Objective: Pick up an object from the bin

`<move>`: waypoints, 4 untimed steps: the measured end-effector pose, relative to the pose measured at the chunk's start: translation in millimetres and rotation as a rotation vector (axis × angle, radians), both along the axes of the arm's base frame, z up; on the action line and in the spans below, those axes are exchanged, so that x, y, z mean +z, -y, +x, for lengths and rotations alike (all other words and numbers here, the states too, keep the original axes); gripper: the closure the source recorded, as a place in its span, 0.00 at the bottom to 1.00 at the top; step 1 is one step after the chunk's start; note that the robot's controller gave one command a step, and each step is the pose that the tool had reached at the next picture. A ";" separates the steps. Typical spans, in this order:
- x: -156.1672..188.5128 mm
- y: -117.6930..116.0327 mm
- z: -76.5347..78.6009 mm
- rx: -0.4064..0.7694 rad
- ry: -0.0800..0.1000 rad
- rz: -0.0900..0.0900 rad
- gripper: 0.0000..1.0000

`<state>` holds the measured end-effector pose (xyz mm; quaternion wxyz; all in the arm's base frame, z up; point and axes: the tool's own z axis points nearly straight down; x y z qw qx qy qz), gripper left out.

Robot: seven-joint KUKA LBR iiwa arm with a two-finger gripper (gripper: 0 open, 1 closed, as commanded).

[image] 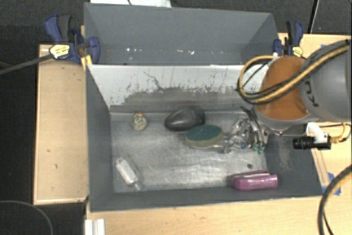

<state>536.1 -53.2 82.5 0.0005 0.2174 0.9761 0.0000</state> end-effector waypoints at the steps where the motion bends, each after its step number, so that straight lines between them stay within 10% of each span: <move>1: 11.7 0.0 -0.4 0.003 0.000 0.000 1.00; 4: 119.6 0.3 1.9 0.020 0.007 0.000 1.00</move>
Offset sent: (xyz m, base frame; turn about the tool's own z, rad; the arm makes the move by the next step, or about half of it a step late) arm -0.0001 0.0001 0.0117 0.0000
